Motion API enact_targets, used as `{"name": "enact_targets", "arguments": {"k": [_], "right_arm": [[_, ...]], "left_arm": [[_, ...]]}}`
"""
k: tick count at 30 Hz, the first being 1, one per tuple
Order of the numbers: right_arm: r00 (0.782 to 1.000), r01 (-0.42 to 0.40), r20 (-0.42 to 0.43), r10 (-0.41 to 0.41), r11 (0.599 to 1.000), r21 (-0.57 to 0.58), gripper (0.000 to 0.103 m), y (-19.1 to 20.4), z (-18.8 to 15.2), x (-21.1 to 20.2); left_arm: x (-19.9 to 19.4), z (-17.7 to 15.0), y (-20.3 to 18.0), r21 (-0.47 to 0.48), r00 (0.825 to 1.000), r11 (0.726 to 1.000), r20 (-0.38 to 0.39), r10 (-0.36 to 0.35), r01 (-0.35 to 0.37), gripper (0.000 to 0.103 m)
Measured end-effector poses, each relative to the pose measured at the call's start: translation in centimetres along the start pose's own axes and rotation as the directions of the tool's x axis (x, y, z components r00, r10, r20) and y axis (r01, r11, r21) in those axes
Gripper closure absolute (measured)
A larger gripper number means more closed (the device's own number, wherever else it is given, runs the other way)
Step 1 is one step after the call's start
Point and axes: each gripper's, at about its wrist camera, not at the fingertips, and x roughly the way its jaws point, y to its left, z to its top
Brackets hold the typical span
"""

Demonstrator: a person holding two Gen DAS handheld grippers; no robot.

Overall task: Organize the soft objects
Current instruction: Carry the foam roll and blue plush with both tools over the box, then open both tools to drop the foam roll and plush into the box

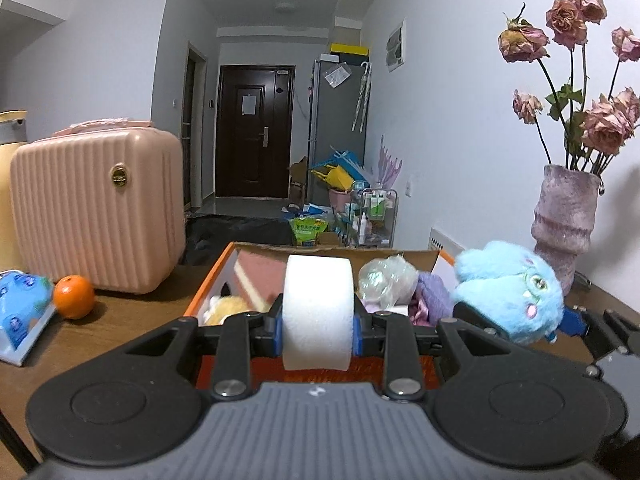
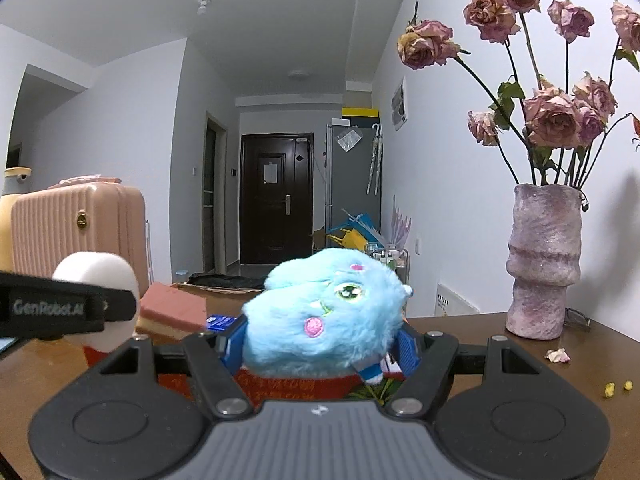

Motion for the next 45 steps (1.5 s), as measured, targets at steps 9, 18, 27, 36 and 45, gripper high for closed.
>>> {"name": "enact_targets", "arguments": {"k": [9, 18, 27, 36, 45], "right_arm": [[1.000, -0.001, 0.003, 0.001, 1.000, -0.006, 0.033, -0.8, 0.5, 4.0], [1.000, 0.003, 0.002, -0.002, 1.000, -0.019, 0.033, -1.3, 0.9, 8.0], [1.000, 0.004, -0.022, -0.004, 1.000, -0.010, 0.033, -1.6, 1.3, 11.8], [0.997, -0.032, -0.069, 0.031, 0.999, -0.019, 0.033, -1.5, 1.2, 14.6], [0.996, -0.032, -0.083, 0.030, 0.999, -0.026, 0.014, -1.2, 0.9, 14.5]], "left_arm": [[4.3, 1.4, -1.0, -0.007, 1.000, 1.000, 0.009, -0.008, 0.008, 0.073], [8.4, 2.7, -1.4, -0.016, 1.000, 1.000, 0.010, 0.002, -0.002, 0.073], [12.9, 3.6, -1.2, -0.027, 0.999, 0.999, -0.009, 0.032, -0.032, 0.073], [15.5, 3.2, -0.7, -0.022, 0.997, 0.998, -0.048, 0.054, -0.055, 0.073], [13.8, 3.3, -0.6, -0.038, 0.993, 0.992, 0.022, 0.118, -0.117, 0.003]]}}
